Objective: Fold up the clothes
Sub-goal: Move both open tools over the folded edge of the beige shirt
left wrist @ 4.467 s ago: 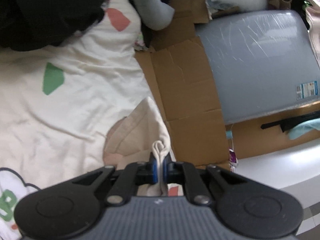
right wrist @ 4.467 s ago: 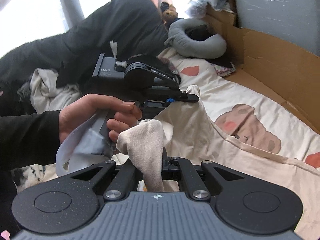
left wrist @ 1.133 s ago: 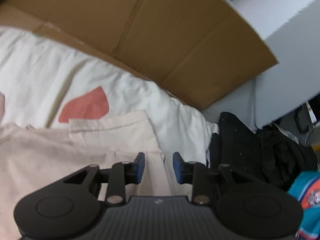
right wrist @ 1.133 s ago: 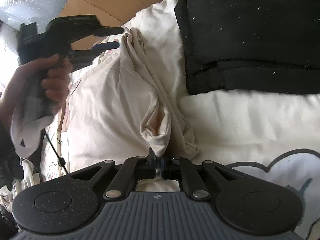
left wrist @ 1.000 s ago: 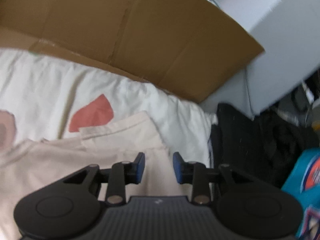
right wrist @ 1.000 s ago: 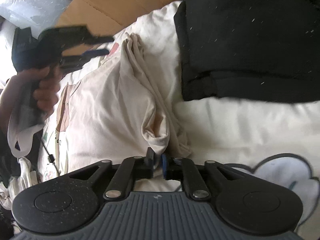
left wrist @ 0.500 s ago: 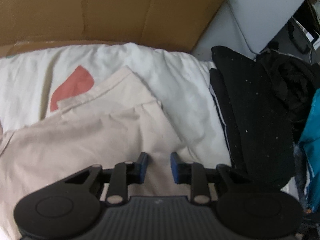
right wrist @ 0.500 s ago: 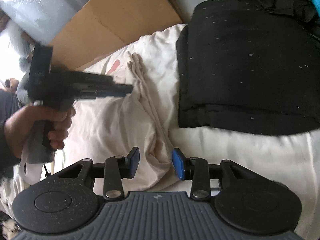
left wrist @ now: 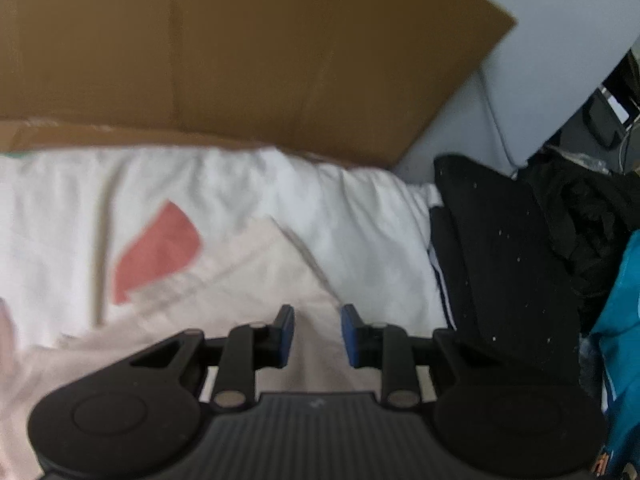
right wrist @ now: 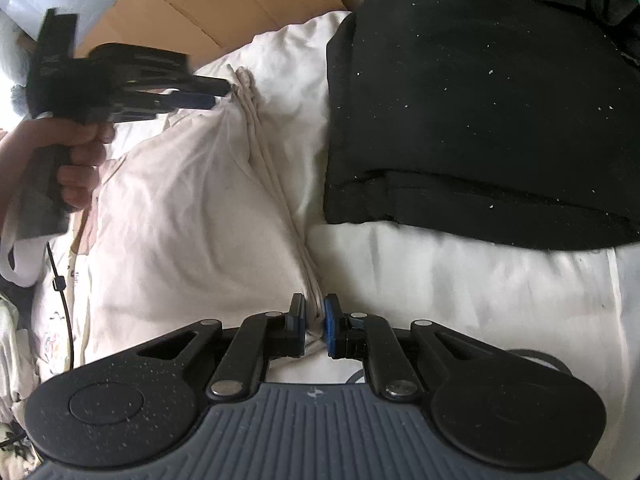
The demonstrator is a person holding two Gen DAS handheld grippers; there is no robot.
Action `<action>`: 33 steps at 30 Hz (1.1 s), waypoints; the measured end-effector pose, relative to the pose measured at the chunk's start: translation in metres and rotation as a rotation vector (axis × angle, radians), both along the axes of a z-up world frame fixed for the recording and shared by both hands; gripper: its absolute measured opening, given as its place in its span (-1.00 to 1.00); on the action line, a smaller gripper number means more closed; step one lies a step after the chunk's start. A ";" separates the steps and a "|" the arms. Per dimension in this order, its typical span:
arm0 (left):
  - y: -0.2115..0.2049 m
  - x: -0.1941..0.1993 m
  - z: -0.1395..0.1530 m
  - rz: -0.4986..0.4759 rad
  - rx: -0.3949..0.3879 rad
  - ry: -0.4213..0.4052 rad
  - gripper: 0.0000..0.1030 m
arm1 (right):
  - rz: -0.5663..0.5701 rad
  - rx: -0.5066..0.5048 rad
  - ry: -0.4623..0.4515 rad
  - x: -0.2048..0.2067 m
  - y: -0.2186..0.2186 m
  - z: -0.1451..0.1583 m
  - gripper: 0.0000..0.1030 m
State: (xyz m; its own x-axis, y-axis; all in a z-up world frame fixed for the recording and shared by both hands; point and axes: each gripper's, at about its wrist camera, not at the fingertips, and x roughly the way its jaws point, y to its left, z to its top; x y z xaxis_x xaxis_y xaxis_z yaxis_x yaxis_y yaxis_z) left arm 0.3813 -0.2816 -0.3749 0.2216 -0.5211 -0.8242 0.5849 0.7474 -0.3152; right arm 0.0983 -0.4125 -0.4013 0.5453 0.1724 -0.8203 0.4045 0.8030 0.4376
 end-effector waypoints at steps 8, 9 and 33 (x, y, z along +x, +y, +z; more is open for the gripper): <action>0.071 0.028 0.033 0.088 0.049 -0.036 -0.38 | -0.016 0.008 -0.046 0.001 -0.003 0.013 -0.53; 0.080 0.033 0.037 0.098 0.055 -0.041 -0.38 | -0.021 0.006 -0.051 0.003 -0.004 0.014 -0.45; 0.184 0.040 -0.022 0.263 0.091 0.063 -0.63 | 0.025 -0.058 0.003 0.027 0.002 -0.001 -0.33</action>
